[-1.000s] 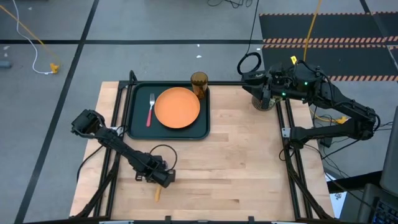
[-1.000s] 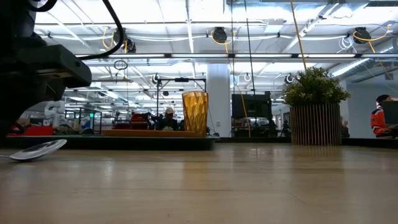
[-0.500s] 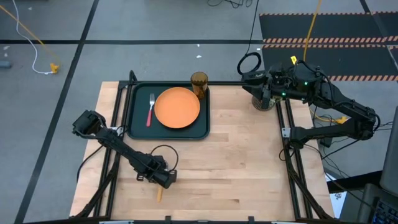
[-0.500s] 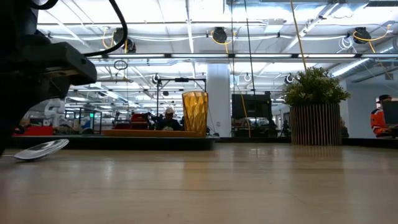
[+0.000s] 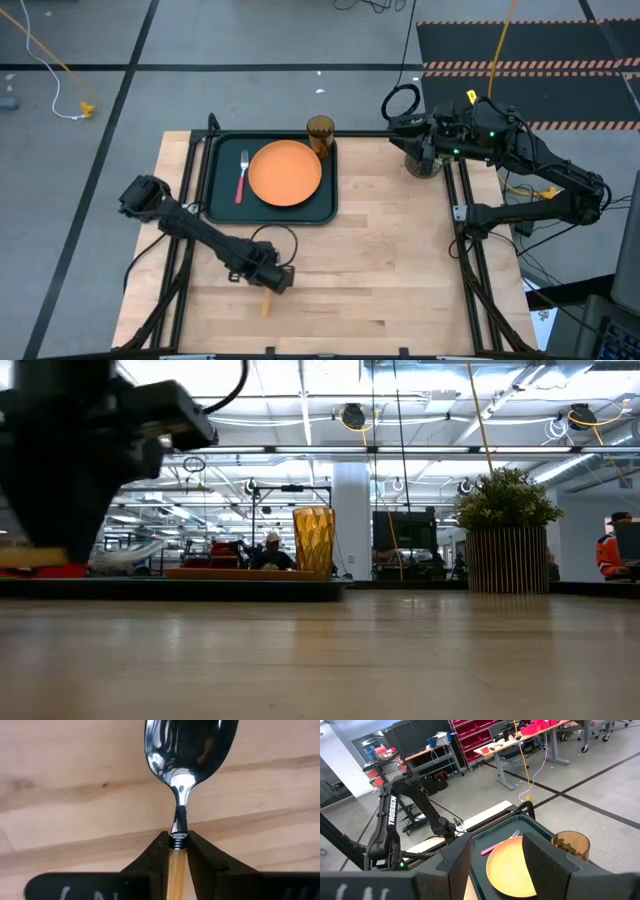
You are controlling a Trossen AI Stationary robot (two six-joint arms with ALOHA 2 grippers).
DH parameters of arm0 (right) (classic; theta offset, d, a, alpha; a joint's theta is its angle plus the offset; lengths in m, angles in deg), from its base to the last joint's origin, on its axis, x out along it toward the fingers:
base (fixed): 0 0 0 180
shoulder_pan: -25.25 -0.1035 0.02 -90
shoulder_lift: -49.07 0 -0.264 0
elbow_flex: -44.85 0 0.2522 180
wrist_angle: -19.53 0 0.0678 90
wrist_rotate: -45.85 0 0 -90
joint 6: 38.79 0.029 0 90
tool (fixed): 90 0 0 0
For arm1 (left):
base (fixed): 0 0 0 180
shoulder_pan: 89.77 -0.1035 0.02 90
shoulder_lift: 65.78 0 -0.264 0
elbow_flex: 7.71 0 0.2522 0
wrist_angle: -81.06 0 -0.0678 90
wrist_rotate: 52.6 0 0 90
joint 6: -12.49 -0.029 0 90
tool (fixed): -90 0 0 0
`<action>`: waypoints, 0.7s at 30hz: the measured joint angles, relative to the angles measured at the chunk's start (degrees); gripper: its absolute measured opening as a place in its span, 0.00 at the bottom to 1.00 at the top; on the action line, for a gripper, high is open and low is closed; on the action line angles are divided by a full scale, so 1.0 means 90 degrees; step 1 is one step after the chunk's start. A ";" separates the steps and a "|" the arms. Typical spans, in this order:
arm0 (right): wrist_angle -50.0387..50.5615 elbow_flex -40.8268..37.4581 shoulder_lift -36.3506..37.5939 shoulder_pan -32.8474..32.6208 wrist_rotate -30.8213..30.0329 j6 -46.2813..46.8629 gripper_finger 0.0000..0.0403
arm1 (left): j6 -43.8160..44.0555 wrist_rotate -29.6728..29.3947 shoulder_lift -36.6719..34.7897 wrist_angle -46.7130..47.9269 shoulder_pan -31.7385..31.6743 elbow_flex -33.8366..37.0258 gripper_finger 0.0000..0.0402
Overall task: Pick and place plate/cup/fork/spoon on tray
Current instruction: Put the yellow spoon on the black serving tray to the left of the pink fork
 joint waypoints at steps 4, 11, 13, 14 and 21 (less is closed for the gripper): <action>0.0000 0.0000 0.0000 0.0000 0.0002 0.0000 0.42 | -0.0736 -0.0082 -0.0001 0.0746 -0.0411 -0.0500 0.14; 0.0000 0.0000 0.0000 0.0000 0.0002 0.0002 0.42 | -0.2219 -0.0316 -0.0013 0.2011 -0.1297 -0.1352 0.14; 0.0002 0.0000 0.0000 0.0000 0.0002 0.0002 0.42 | -0.2684 -0.0375 -0.0015 0.2333 -0.1579 -0.1550 0.14; 0.0002 0.0000 0.0000 0.0000 0.0002 0.0002 0.42 | -0.2913 -0.0420 -0.0040 0.2465 -0.1711 -0.1631 0.14; 0.0002 0.0000 -0.0001 0.0000 0.0000 -0.0017 0.42 | -0.3895 -0.0899 -0.0555 0.3122 -0.2658 -0.1819 0.14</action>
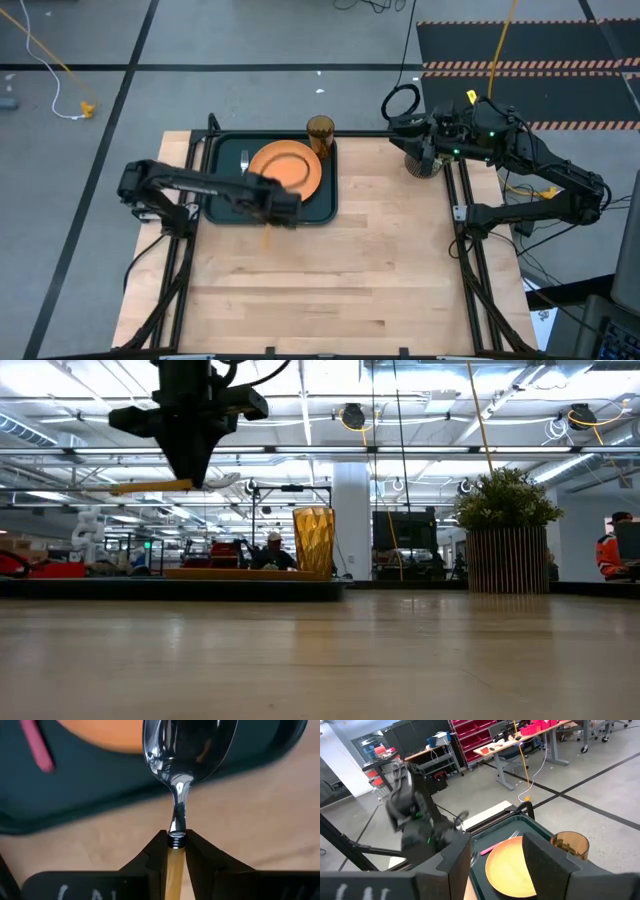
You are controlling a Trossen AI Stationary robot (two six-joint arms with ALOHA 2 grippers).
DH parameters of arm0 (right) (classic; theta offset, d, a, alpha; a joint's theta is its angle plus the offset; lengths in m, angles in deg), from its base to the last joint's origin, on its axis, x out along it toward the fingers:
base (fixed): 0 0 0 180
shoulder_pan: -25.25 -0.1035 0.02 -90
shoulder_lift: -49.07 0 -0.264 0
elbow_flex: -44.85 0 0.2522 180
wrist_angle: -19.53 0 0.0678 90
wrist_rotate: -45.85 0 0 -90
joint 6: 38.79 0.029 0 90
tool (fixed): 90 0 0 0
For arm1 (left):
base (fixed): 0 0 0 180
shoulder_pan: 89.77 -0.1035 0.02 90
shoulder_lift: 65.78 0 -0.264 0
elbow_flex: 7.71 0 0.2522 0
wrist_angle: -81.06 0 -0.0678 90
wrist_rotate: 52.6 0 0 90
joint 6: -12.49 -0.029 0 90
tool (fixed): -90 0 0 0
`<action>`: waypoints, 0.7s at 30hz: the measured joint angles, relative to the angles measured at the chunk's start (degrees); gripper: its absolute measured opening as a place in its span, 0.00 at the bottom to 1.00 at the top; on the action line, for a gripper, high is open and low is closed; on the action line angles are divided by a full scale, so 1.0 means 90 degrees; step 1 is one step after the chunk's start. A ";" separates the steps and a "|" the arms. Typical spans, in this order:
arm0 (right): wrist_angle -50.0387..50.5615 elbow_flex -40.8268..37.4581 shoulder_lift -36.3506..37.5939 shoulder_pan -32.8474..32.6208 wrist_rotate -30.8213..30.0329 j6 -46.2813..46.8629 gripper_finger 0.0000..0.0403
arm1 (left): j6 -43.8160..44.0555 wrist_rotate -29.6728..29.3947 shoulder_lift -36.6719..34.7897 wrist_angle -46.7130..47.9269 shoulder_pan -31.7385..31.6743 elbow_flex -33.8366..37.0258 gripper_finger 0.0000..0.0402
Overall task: Pick and place plate/cup/fork/spoon on tray
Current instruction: Put the yellow spoon on the black serving tray to the left of the pink fork
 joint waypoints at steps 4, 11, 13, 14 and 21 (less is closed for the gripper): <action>-0.0002 0.0000 -0.0008 0.0000 -0.0022 -0.0161 0.42 | -0.0426 -0.0437 -0.0446 0.0199 -0.0513 0.0000 0.14; -0.0190 0.0000 -0.0008 0.0002 -0.0569 -0.0122 0.42 | -0.1623 -0.1018 -0.1011 0.0629 -0.1696 -0.0002 0.14; -0.0309 0.0000 -0.0008 0.0003 -0.0849 -0.0138 0.42 | -0.2095 -0.1079 -0.1056 0.0656 -0.2086 -0.0002 0.14; -0.0368 0.0000 -0.0011 0.0004 -0.0976 -0.0146 0.42 | -0.2355 -0.1096 -0.1074 0.0654 -0.2302 -0.0005 0.14; -0.1016 0.0000 -0.0041 0.0012 -0.1650 -0.0381 0.42 | -0.3900 -0.1110 -0.1088 0.0553 -0.3680 0.0062 0.14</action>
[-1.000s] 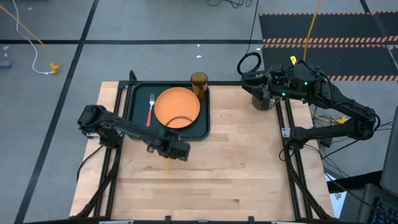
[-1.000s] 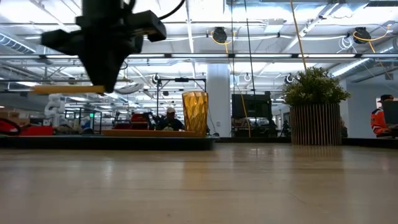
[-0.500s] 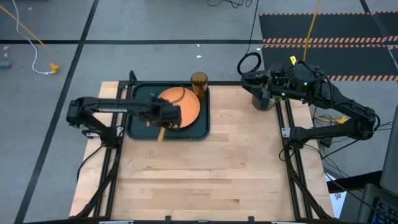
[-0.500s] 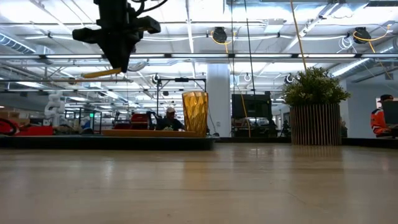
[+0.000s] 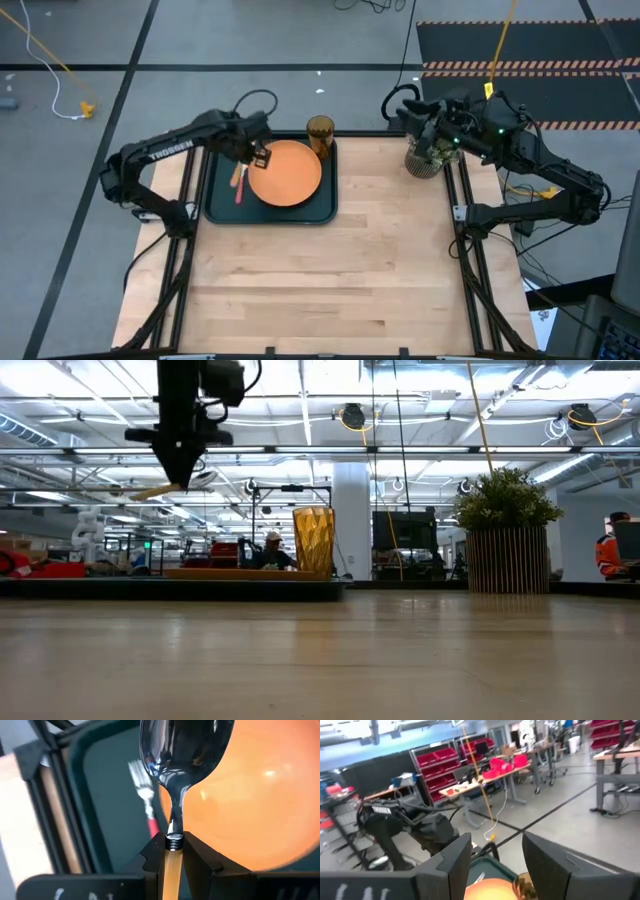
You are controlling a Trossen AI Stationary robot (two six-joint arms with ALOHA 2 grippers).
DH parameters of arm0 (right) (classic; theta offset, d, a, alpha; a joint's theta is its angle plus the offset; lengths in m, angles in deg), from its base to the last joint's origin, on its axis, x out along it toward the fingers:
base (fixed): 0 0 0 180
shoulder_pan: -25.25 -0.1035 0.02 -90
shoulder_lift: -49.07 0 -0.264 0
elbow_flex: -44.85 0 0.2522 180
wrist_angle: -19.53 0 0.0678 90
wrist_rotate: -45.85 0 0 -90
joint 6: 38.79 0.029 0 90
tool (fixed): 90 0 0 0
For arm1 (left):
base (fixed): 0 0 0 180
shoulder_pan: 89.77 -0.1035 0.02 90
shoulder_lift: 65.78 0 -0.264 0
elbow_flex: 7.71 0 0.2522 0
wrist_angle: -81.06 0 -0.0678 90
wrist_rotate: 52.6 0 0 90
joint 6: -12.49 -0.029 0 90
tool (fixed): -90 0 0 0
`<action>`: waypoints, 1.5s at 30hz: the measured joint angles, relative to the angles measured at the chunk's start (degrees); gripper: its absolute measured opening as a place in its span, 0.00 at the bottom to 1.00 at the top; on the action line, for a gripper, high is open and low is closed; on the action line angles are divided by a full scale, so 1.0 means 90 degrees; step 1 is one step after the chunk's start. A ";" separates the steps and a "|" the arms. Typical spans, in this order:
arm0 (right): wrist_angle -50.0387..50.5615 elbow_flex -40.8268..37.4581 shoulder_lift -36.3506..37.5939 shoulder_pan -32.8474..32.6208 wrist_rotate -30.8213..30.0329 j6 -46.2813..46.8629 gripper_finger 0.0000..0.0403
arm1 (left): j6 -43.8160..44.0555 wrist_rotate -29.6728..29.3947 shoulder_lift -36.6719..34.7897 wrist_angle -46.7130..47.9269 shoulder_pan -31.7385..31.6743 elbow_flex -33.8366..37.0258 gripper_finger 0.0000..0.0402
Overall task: Pick and place plate/cup/fork/spoon on tray
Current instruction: Put the yellow spoon on the black serving tray to the left of the pink fork
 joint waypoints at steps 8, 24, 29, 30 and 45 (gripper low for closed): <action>-0.0184 0.0000 0.0001 0.0001 -0.0384 -0.0025 0.42 | -0.1058 0.0167 0.0000 -0.0534 -0.1299 0.0802 0.14; -0.0181 0.0000 -0.0001 0.0000 -0.0393 0.0497 0.42 | -0.1073 0.0584 0.0002 -0.1822 -0.2166 0.2554 0.14; -0.0181 0.0000 -0.0001 0.0000 -0.0384 0.0723 0.42 | -0.0943 0.0864 0.0002 -0.2459 -0.2246 0.3006 0.14; -0.0182 0.0000 -0.0001 0.0000 -0.0384 0.0740 0.42 | -0.0908 0.0876 0.0002 -0.2530 -0.2248 0.3069 0.14; -0.0481 0.0000 -0.0001 0.0000 -0.0355 0.0743 0.42 | -0.0437 0.0924 0.0002 -0.3318 -0.2354 0.3984 0.14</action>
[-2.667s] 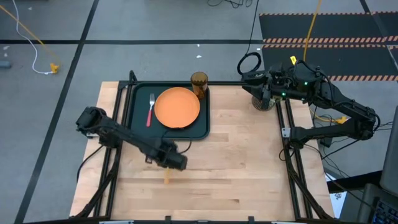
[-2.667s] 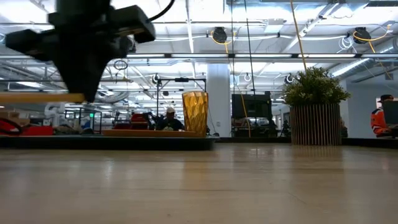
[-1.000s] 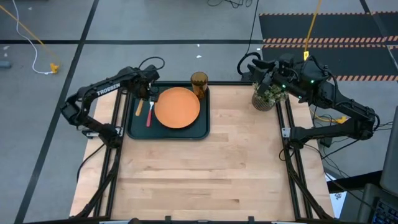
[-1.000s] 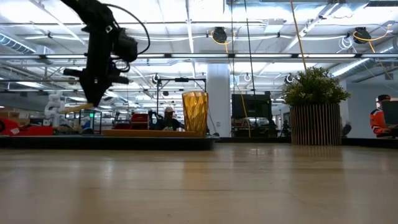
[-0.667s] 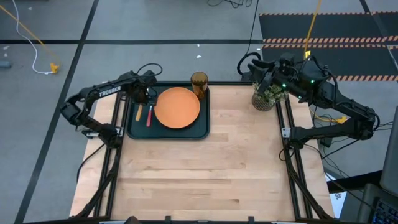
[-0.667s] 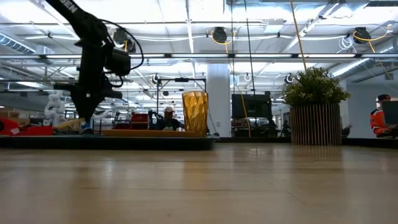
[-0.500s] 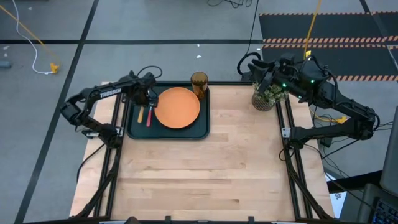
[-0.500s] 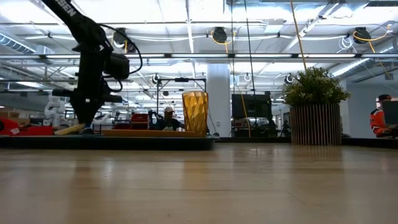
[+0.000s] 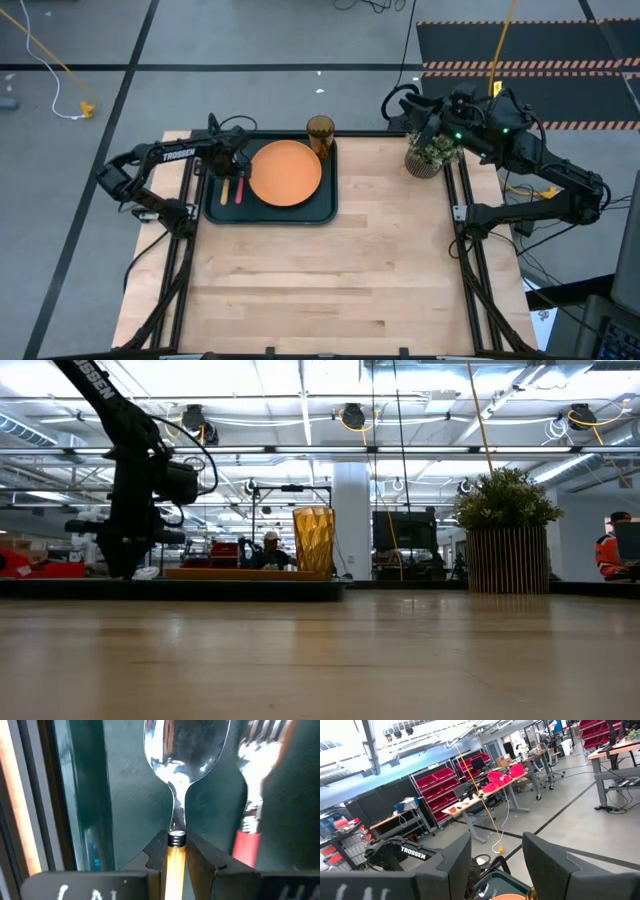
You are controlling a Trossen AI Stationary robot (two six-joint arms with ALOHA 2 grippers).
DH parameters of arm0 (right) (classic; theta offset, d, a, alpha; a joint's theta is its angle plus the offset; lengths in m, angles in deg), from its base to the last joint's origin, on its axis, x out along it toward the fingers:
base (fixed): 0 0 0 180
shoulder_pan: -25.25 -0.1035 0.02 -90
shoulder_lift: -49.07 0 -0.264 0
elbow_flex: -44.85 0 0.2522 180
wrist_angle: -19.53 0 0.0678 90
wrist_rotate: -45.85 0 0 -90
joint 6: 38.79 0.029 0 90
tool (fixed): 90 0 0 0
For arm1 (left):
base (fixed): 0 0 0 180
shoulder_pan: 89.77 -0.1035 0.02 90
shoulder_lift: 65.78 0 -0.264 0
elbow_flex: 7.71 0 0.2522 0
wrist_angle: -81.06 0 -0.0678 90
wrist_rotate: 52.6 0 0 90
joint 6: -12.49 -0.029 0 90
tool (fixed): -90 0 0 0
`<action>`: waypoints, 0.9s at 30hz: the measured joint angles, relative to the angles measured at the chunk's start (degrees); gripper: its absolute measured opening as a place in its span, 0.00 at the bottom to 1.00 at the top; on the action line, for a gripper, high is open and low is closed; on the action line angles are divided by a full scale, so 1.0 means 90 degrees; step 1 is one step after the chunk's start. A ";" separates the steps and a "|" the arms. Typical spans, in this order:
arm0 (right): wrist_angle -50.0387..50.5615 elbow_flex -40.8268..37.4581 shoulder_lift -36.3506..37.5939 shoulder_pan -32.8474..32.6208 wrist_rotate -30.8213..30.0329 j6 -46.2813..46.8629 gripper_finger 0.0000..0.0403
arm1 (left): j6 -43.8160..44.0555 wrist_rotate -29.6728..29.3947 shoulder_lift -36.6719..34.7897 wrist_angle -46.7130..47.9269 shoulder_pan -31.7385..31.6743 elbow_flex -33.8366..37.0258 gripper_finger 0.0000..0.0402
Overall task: Pick and place plate/cup/fork/spoon on tray
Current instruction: Put the yellow spoon on the black serving tray to the left of the pink fork
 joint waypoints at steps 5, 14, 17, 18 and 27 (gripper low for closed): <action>-0.0004 0.0000 0.0000 0.0000 0.0002 0.0002 0.42 | -0.0020 0.0031 0.0000 -0.0016 -0.0100 0.0191 0.14; -0.0003 0.0000 0.0000 0.0000 0.0002 0.0000 0.42 | -0.0043 0.0038 0.0000 -0.0368 -0.0157 0.0204 0.14; -0.0002 0.0000 0.0000 0.0000 0.0002 0.0000 0.42 | -0.0010 0.0037 0.0000 -0.0439 -0.0157 0.0204 0.14; -0.0002 0.0000 0.0000 0.0000 0.0002 0.0000 0.42 | -0.0010 0.0037 0.0000 -0.0458 -0.0157 0.0204 0.14; -0.0002 0.0000 0.0000 -0.0002 0.0002 -0.0002 0.42 | 0.0139 -0.0026 0.0000 -0.0465 -0.0157 0.0204 0.15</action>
